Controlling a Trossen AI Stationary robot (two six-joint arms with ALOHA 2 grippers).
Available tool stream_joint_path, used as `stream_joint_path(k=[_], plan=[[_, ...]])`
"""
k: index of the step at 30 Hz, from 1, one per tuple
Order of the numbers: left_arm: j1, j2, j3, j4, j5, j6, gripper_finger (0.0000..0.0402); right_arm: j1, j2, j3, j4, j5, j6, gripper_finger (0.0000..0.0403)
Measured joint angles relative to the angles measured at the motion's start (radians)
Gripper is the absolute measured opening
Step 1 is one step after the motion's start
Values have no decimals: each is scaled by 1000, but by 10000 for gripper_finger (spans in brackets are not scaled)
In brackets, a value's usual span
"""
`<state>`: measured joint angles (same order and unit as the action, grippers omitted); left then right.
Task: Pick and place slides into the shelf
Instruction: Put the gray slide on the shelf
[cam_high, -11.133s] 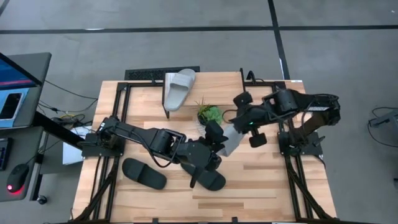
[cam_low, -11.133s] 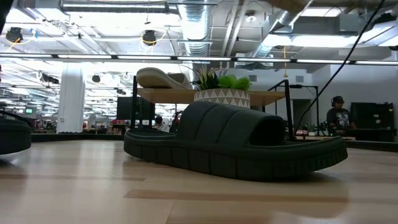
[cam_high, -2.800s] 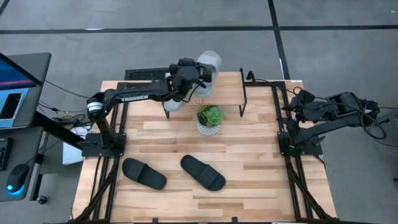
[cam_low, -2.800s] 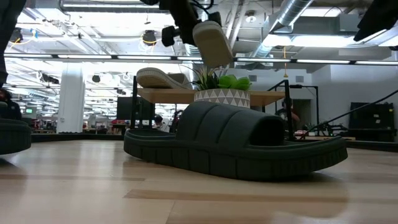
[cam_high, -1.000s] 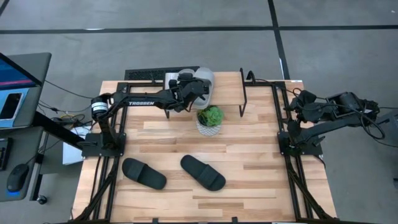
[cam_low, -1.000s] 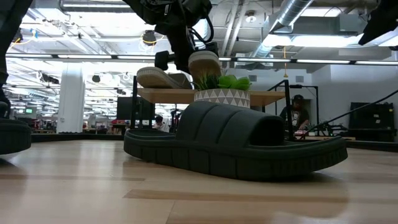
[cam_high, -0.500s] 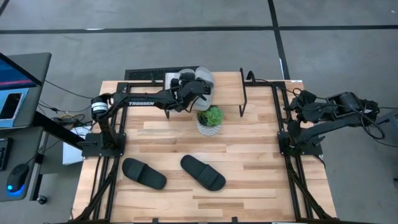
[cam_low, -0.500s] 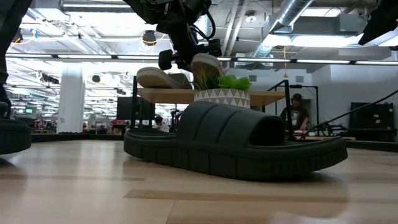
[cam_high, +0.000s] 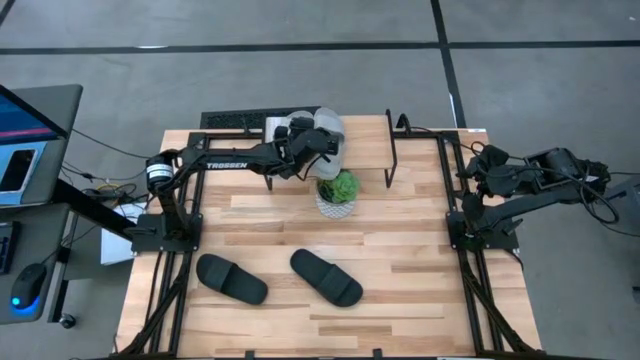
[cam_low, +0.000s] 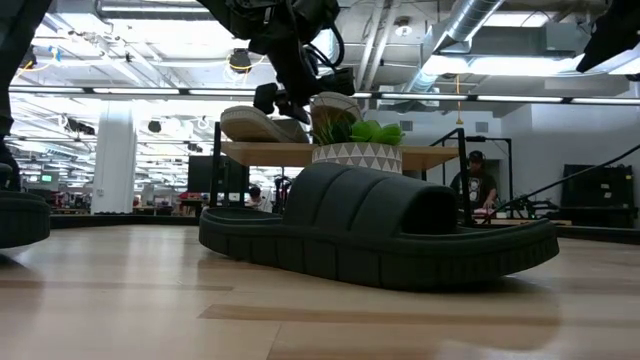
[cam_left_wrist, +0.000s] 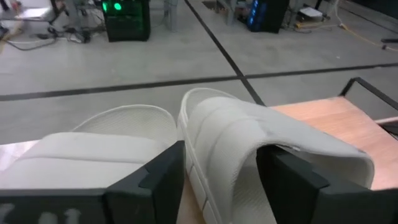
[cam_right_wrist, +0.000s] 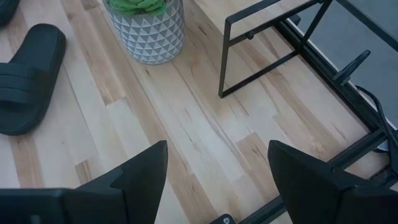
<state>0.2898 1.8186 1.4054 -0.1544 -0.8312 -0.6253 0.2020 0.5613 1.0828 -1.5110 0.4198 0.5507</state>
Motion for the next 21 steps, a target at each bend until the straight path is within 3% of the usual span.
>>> stream_joint_path(k=[21], plan=[[-2,-72,0,-56,27,92,193,0,0,0,0,-4,0,270]])
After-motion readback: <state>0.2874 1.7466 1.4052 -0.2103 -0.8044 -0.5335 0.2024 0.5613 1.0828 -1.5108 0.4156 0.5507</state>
